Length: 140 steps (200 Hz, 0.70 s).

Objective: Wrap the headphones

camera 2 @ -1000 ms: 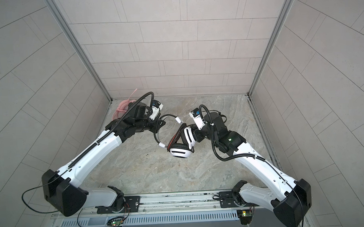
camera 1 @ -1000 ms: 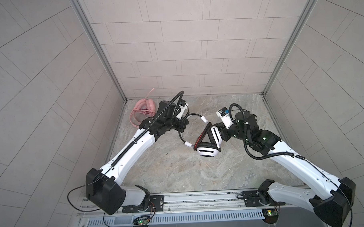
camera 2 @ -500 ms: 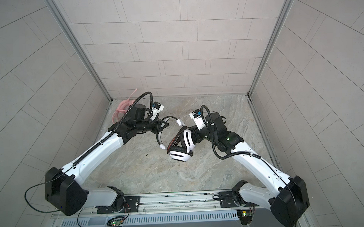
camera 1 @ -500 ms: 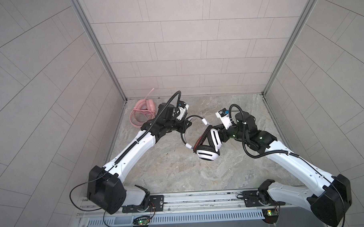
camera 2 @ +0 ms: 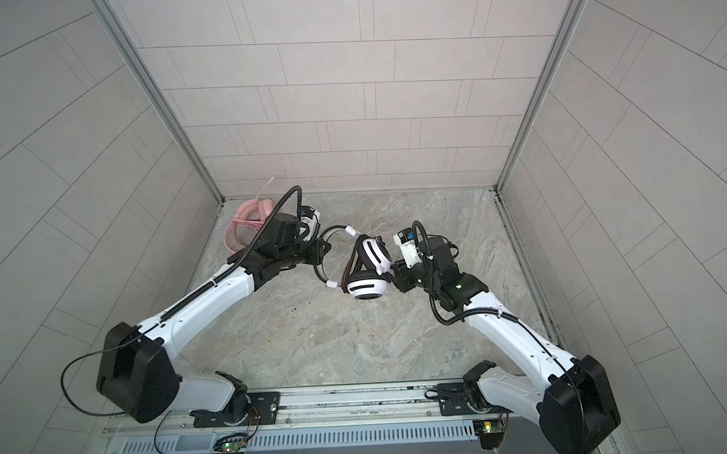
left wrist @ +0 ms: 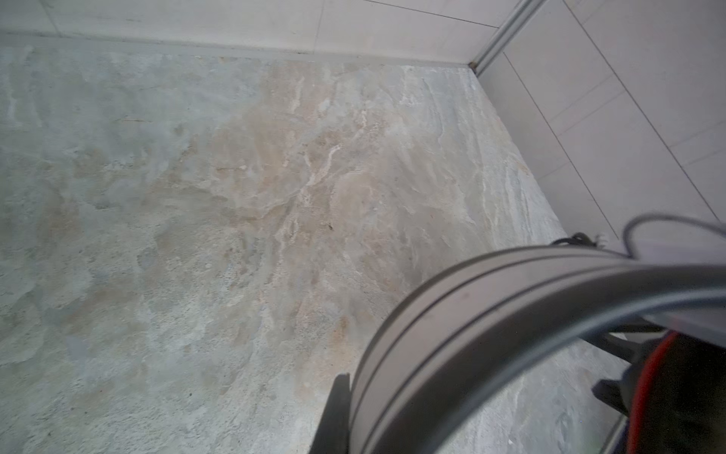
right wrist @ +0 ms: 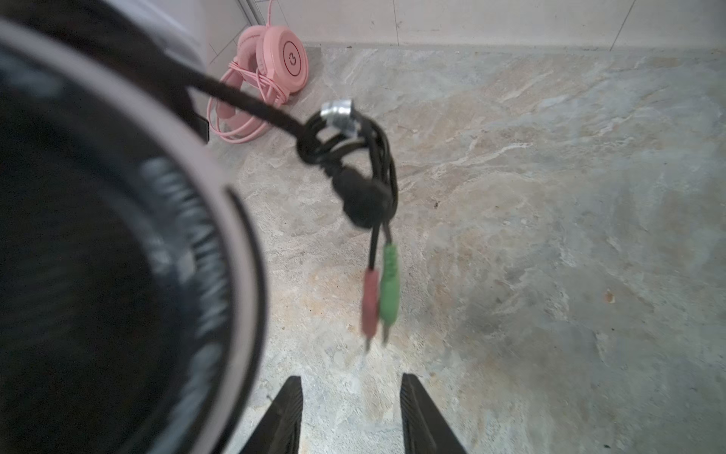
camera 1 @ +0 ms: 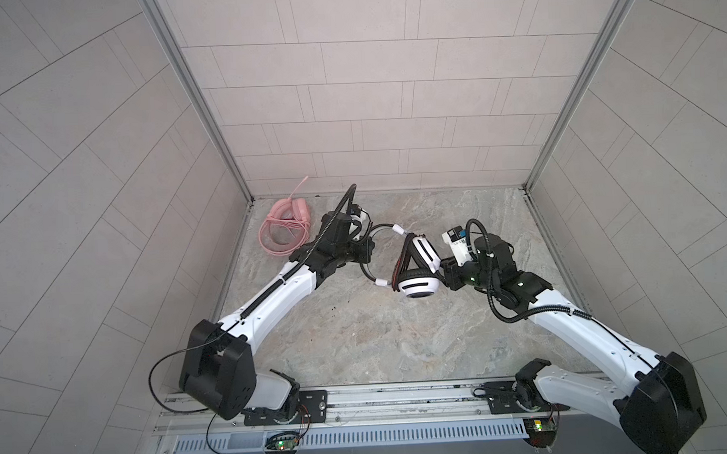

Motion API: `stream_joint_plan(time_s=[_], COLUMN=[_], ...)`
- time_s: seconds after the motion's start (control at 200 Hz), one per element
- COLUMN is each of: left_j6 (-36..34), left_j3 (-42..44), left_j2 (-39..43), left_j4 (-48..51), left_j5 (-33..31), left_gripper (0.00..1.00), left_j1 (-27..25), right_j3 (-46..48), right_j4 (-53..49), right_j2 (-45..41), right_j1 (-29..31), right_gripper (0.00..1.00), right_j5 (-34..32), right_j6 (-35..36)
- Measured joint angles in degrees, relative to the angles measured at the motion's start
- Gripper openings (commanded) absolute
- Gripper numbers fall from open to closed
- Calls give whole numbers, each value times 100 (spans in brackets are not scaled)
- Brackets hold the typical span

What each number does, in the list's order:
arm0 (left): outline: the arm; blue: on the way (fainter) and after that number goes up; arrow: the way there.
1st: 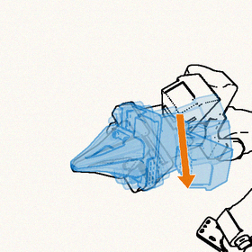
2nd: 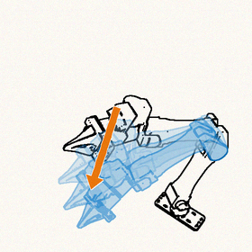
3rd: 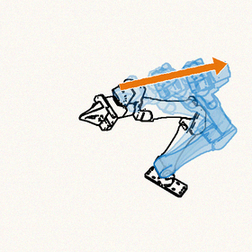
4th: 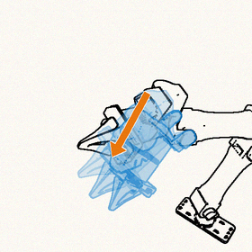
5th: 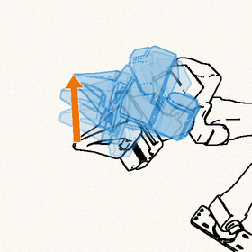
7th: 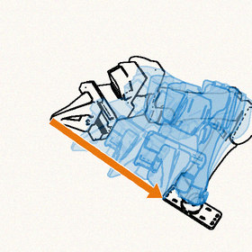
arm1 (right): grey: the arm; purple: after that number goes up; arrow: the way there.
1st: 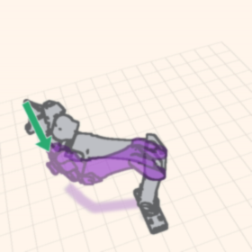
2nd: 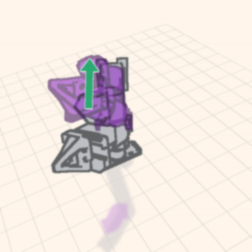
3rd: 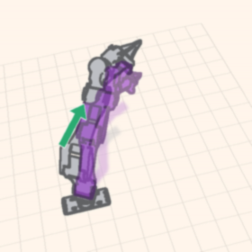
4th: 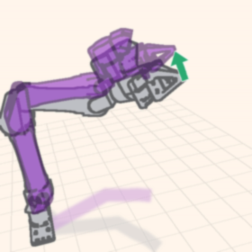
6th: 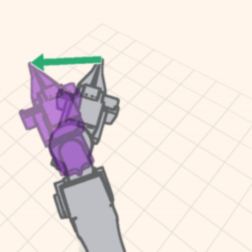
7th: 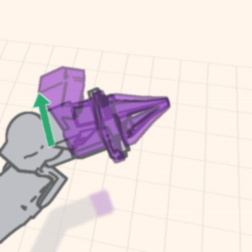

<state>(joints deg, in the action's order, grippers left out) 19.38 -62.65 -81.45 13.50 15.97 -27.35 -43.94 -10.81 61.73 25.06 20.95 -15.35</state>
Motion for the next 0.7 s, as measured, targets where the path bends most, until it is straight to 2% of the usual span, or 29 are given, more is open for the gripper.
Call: stream_joint_plan(time_s=[0.17,0.435,0.701], left_j6=[166,184,267], left_j3=[35,87,769], left_j2=[-310,-426,-203], left_j4=[-31,138,323], left_j5=[-166,-190,-184], left_gripper=[0,0,0], left_j1=[-4,-13,-66], right_j3=[103,203,267], right_j4=[-162,-361,-411], right_j2=[-262,-507,-780], right_j1=[-11,-76,-151], right_gripper=[49,50,50], right_j5=[-402,-944,-1327], right_j6=[138,160,94])
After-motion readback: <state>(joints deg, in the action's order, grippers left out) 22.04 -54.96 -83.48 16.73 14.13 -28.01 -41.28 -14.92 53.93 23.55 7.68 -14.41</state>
